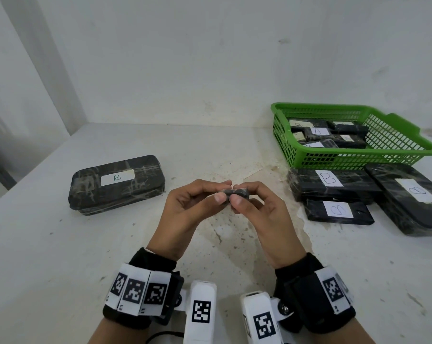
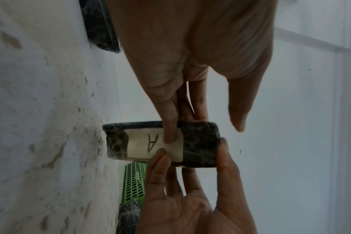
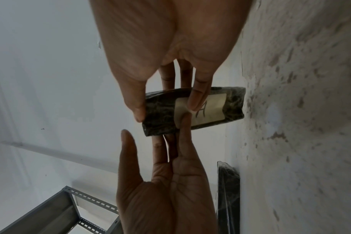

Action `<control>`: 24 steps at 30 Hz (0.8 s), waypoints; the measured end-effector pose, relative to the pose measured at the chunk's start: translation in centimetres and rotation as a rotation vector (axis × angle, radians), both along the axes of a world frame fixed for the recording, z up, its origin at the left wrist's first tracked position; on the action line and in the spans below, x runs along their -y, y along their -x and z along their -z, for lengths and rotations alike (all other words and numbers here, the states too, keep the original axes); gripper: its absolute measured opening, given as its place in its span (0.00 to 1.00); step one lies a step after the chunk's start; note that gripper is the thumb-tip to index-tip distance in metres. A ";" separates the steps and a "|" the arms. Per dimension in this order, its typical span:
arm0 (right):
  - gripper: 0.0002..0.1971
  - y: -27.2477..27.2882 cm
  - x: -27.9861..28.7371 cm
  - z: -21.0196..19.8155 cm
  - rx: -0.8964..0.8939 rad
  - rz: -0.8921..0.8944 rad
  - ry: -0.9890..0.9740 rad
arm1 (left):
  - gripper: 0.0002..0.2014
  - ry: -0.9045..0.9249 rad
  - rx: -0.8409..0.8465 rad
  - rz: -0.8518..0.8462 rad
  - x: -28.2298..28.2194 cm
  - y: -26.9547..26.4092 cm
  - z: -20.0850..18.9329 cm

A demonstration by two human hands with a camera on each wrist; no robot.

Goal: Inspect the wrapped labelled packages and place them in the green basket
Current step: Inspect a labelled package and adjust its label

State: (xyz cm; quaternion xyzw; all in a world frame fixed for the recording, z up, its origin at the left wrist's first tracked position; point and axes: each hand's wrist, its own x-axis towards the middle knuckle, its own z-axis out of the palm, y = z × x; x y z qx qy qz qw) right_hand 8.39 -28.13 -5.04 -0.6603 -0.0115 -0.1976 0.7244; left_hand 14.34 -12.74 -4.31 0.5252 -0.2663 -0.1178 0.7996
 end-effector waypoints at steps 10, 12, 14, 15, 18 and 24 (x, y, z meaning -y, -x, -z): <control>0.32 -0.1 0.0 0.0 -0.044 -0.007 0.030 | 0.09 0.020 -0.006 0.010 -0.2 -0.2 0.0; 0.33 -0.1 -0.1 -0.2 -0.060 -0.009 0.011 | 0.06 0.048 -0.040 0.015 -0.3 -0.3 -0.1; 0.22 -0.2 -0.1 -0.3 -0.079 0.005 -0.042 | 0.07 0.085 -0.074 0.001 -0.3 -0.5 -0.1; 0.18 -0.3 0.0 -0.2 -0.088 0.014 -0.072 | 0.05 0.115 -0.098 0.004 -0.5 -0.7 -0.1; 0.15 -0.2 0.7 0.0 -0.109 0.041 -0.088 | 0.14 0.253 -0.195 0.025 -0.9 -1.2 -0.2; 0.17 -0.2 1.3 0.5 -0.151 0.177 -0.058 | 0.11 0.438 -0.410 0.014 -0.8 -1.0 -1.0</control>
